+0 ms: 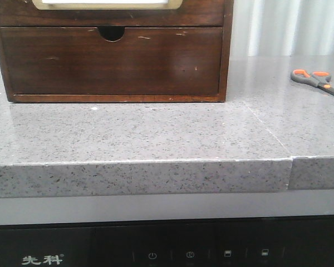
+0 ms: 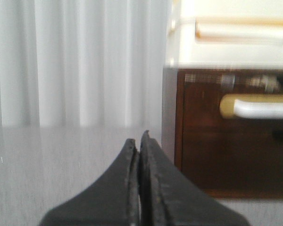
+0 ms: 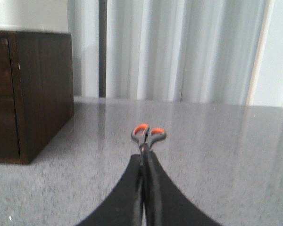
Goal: Put scissors in drawer with both arms
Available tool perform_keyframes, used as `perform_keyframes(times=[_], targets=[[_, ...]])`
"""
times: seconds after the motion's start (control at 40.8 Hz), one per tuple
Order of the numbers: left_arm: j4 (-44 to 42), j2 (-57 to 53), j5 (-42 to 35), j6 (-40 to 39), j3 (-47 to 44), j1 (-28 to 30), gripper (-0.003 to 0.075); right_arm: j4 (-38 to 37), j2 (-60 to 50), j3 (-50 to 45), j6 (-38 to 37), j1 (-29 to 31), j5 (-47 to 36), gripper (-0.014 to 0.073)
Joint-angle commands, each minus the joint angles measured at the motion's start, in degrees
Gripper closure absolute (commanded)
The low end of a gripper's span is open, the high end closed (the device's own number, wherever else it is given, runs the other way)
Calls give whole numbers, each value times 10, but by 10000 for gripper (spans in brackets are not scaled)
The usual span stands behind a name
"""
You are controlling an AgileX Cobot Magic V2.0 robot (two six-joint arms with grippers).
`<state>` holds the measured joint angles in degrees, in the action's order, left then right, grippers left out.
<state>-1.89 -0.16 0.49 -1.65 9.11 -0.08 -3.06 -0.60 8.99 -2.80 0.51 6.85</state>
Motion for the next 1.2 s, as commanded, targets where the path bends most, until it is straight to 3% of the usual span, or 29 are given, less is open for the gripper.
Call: perform_keyframes(times=[0.0, 0.417, 0.858, 1.177], targets=[[4, 0, 6, -4, 74, -5, 741, -7, -8, 74, 0, -1, 22, 660], [4, 148, 211, -4, 300, -5, 741, -7, 121, 234, 0, -1, 174, 660], [4, 223, 315, -4, 302, -5, 741, -9, 259, 247, 0, -1, 251, 660], [15, 225, 318, -4, 301, -5, 738, -16, 281, 247, 1, -1, 254, 636]])
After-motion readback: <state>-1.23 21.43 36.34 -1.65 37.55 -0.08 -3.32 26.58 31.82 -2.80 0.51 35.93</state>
